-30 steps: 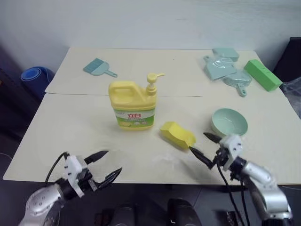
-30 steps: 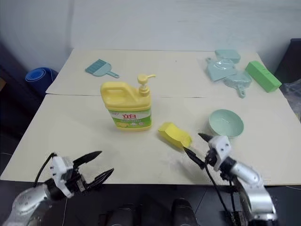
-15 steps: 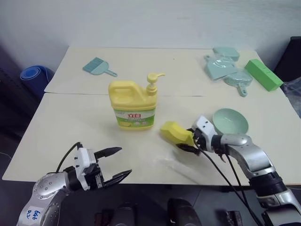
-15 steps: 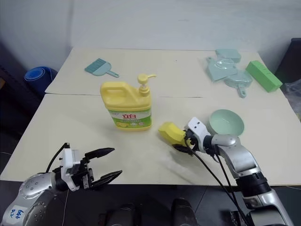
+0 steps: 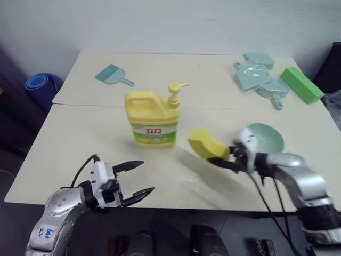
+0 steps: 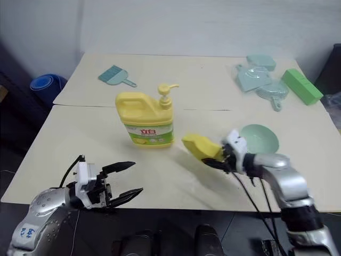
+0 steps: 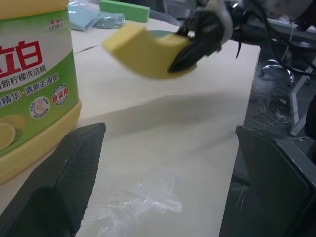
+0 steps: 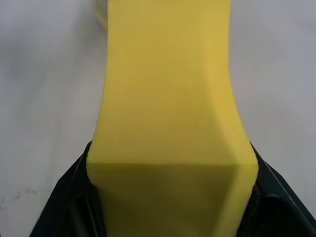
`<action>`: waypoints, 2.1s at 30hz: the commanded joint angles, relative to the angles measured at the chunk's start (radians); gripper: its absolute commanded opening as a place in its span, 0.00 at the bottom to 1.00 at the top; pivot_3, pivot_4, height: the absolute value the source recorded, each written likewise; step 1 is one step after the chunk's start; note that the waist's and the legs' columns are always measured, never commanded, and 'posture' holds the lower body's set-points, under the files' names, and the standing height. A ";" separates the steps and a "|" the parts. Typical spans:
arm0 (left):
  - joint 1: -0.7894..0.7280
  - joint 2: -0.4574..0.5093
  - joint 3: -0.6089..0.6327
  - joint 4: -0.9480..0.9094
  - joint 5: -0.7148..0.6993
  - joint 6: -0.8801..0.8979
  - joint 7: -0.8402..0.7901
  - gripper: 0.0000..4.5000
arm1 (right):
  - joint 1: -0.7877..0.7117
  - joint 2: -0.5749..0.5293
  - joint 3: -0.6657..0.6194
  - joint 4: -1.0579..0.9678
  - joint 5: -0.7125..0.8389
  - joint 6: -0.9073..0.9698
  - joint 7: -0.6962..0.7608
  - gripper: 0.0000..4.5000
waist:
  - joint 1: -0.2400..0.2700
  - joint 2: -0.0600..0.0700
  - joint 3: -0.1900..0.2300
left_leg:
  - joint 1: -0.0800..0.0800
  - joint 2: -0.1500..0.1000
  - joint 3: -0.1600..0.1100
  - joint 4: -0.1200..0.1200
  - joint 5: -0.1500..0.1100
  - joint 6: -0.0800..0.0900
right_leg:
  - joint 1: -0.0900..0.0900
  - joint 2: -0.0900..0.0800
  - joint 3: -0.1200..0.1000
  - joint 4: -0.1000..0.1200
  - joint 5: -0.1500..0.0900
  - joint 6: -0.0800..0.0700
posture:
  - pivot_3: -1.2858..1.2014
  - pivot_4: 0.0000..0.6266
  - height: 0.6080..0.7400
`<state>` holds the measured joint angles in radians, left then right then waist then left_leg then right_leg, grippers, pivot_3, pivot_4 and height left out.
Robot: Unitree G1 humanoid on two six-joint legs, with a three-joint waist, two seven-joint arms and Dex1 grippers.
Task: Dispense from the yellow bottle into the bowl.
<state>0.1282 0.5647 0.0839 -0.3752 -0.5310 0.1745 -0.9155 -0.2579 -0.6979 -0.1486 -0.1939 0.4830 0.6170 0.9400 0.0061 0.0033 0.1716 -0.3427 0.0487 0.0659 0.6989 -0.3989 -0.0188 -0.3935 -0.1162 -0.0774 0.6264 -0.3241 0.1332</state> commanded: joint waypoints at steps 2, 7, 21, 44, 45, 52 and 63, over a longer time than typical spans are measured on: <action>-0.063 -0.029 -0.025 -0.020 -0.076 0.068 0.007 1.00 | 0.016 -0.110 -0.321 0.053 0.078 0.001 -0.033 0.54 | 0.003 0.000 0.000 | 0.000 0.000 0.000 0.000 0.000 0.000 | 0.000 0.000 0.001 0.000 0.000 0.000 | 0.52 0.24 1.00; -0.120 -0.036 -0.068 0.004 -0.072 0.089 -0.039 1.00 | -0.006 -0.265 -0.371 0.450 -0.100 -0.075 -0.178 0.54 | 0.007 0.000 0.000 | 0.002 0.000 0.002 0.000 0.000 0.000 | 0.001 0.000 0.001 0.000 0.000 0.000 | 0.52 0.24 1.00; -0.143 -0.026 -0.047 -0.078 -0.174 0.189 -0.044 1.00 | -0.163 -0.290 -0.220 0.753 -0.267 -0.382 -0.203 1.00 | -0.028 0.004 0.001 | 0.003 0.001 0.006 -0.002 0.001 0.000 | -0.001 0.000 0.003 0.000 0.000 0.001 | 0.52 0.24 1.00; -0.165 -0.060 -0.058 -0.077 -0.096 0.134 0.026 1.00 | -0.020 0.027 0.051 0.387 -0.314 -0.297 -0.285 0.90 | -0.008 0.003 0.001 | 0.002 -0.001 0.003 0.000 0.001 0.000 | 0.000 0.000 0.003 0.000 0.001 0.001 | 0.52 0.24 1.00; -0.160 -0.060 -0.058 -0.080 -0.095 0.134 0.028 1.00 | -0.025 0.035 0.049 0.401 -0.316 -0.306 -0.292 0.85 | -0.008 0.003 0.001 | 0.002 0.000 0.003 0.000 0.001 0.000 | 0.000 0.000 0.003 0.000 0.001 0.001 | 0.52 0.24 1.00; -0.150 -0.065 -0.055 -0.095 -0.098 0.134 0.050 1.00 | -0.053 0.061 0.046 0.445 -0.336 -0.368 -0.317 0.32 | -0.008 0.003 0.001 | 0.002 0.000 0.003 0.000 0.001 0.000 | 0.000 0.000 0.002 0.000 0.001 0.001 | 0.52 0.24 1.00; -0.185 0.070 0.196 -0.172 -0.476 0.361 0.101 0.91 | -0.102 -0.053 0.103 0.275 -0.318 -0.371 -0.103 0.00 | -0.011 0.003 0.001 | 0.001 0.001 0.002 0.000 0.001 0.000 | -0.001 0.000 0.002 0.000 0.001 0.001 | 0.52 0.24 1.00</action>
<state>-0.0286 0.6210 0.2226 -0.5083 -0.9180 0.5083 -0.8283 -0.3264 -0.7139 -0.0452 0.1742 0.1429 0.2315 0.7855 -0.0048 0.0066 0.1730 -0.3412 0.0496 0.0674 0.6987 -0.3981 -0.0188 -0.3940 -0.1161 -0.0750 0.6266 -0.3234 0.1344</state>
